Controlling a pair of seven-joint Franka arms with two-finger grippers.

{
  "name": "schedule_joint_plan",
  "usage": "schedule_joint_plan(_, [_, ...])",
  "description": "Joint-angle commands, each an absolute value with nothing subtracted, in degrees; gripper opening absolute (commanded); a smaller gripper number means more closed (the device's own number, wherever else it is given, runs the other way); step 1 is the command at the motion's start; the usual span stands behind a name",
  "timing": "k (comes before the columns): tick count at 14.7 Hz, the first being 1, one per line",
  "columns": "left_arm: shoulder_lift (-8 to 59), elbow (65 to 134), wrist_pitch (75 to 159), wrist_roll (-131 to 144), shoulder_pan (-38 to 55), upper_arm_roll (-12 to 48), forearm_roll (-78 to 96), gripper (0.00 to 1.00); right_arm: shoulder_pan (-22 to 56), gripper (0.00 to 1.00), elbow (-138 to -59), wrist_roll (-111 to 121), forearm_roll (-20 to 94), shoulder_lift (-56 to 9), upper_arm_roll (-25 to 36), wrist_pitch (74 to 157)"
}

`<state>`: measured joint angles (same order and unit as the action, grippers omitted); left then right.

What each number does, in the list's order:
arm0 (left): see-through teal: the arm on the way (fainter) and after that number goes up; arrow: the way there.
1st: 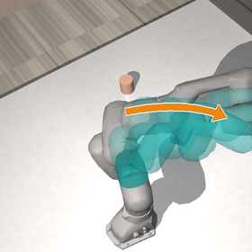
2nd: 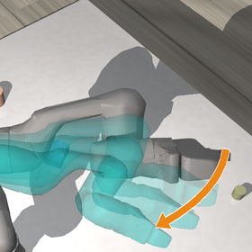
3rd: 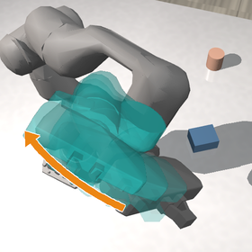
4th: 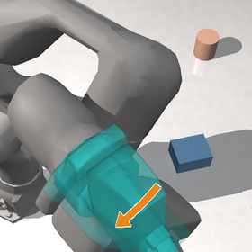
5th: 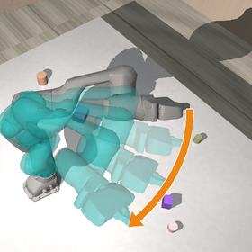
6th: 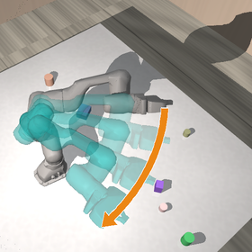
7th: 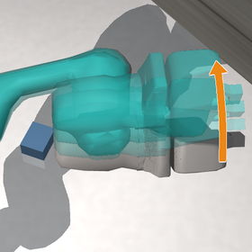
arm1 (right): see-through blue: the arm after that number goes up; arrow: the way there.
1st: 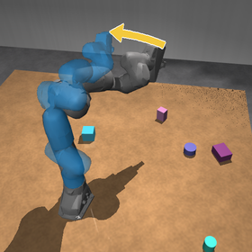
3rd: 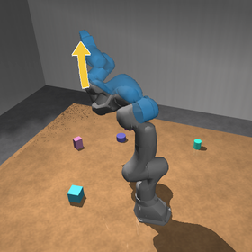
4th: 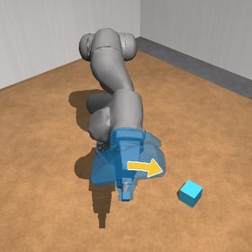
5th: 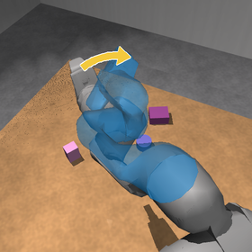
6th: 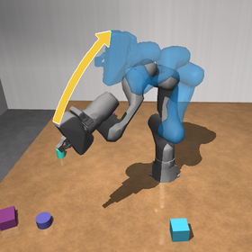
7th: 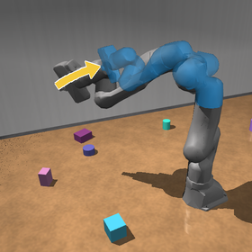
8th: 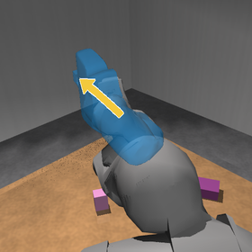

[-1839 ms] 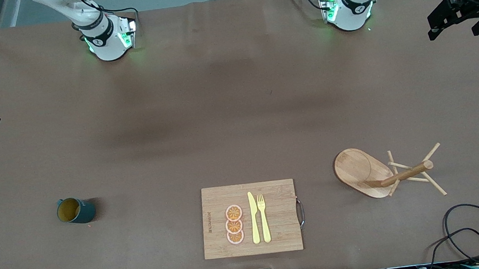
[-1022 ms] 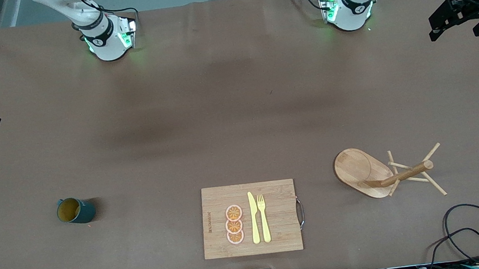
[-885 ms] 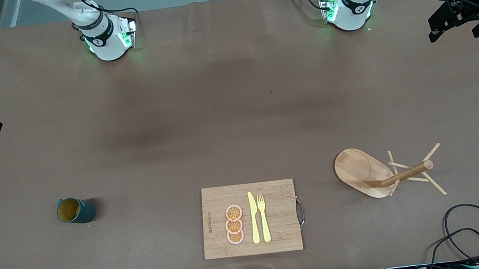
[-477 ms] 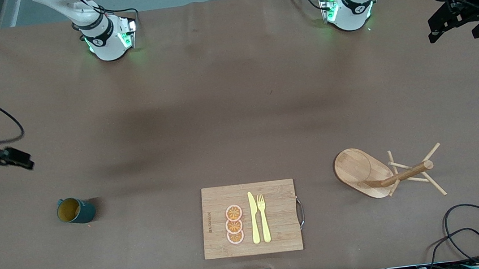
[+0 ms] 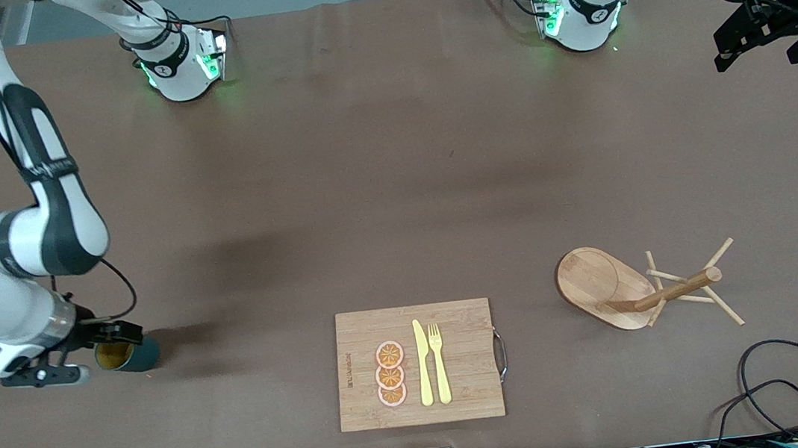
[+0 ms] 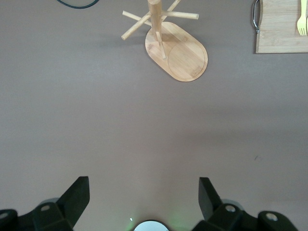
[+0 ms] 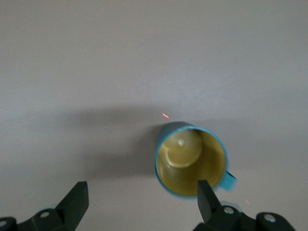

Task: Pass cup and hang on rack
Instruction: 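Reach the right gripper down to the teal mug and grasp it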

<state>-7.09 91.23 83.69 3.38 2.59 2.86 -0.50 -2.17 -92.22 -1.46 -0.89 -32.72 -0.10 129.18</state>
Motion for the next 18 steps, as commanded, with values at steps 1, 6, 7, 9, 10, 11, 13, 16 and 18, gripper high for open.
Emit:
schedule_joint_plan(1, [-6.3, 90.1, 83.1, 2.7, 2.2, 3.0, -1.3, 1.0, -2.2, 1.0, -89.9, -1.4, -2.8, -36.1, 0.0, 129.1])
schedule_joint_plan(6, [-6.0, 90.2, 83.1, 3.3, 0.4, 3.0, -1.3, 1.0, -2.5, 0.57, -89.9, 2.2, -6.0, -38.0, 0.0, 129.8])
schedule_joint_plan(7, [-5.6, 90.1, 83.1, 3.3, 0.5, 3.0, -1.3, 1.0, -2.7, 0.43, -89.9, 4.1, -6.7, -38.2, 0.0, 129.8])
schedule_joint_plan(9, [-5.4, 89.8, 83.1, 3.0, 0.2, 3.0, -2.2, 1.0, -3.8, 0.23, -89.4, 5.5, -6.5, -38.7, 0.0, 129.8])
schedule_joint_plan(10, [-5.4, 89.5, 83.1, 2.6, 0.1, 3.0, -2.7, 1.0, -3.9, 0.16, -89.0, 5.5, -6.4, -38.8, 0.0, 129.8])
schedule_joint_plan(11, [-5.4, 89.5, 83.1, 2.5, -0.2, 3.0, -2.7, 1.0, -3.8, 0.1, -88.8, 5.5, -6.2, -38.8, 0.0, 129.7])
schedule_joint_plan(13, [-5.4, 89.6, 82.8, 3.0, -0.7, 3.1, -2.6, 1.0, -3.8, 0.03, -88.5, 5.4, -6.2, -38.8, 0.0, 129.7])
schedule_joint_plan(16, [-4.5, 89.7, 82.8, 3.2, -0.3, 3.4, -2.6, 1.0, -2.7, 0.0, -86.3, 5.1, -5.9, -38.6, -0.2, 129.0])
schedule_joint_plan(18, [-4.6, 89.7, 82.8, 3.3, 0.2, 3.6, -2.5, 1.0, -0.6, 0.0, -83.6, 5.0, -5.5, -38.4, -0.3, 124.9])
